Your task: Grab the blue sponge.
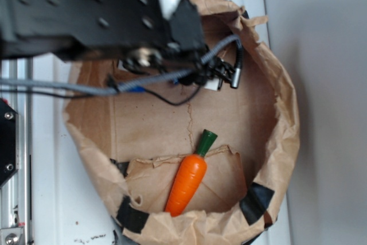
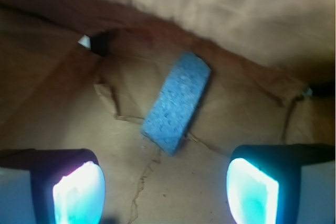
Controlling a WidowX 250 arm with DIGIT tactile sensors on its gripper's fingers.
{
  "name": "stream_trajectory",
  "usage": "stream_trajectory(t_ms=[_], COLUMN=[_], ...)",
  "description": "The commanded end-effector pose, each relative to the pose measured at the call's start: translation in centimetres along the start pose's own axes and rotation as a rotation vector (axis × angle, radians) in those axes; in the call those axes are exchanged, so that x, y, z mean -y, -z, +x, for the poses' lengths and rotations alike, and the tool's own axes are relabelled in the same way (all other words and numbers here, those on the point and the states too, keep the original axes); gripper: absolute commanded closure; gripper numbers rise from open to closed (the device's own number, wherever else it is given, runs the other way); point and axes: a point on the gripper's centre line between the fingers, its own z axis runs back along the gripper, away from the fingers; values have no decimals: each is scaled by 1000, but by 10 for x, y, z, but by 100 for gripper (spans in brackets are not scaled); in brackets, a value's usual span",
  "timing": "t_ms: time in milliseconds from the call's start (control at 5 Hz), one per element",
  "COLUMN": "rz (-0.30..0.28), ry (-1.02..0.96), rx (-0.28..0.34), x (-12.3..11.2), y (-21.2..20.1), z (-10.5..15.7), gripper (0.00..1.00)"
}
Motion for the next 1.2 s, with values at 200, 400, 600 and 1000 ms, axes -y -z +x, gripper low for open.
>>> stream_trajectory(t_ms=[200, 400, 600, 1000], rz=[-21, -26, -5, 1], ry=[-117, -133, -136, -146], rx=[-8, 11, 47, 56], x=[-9, -10, -12, -16], y=[-9, 14, 29, 38], z=[24, 30, 36, 56], gripper=[0, 0, 0, 0])
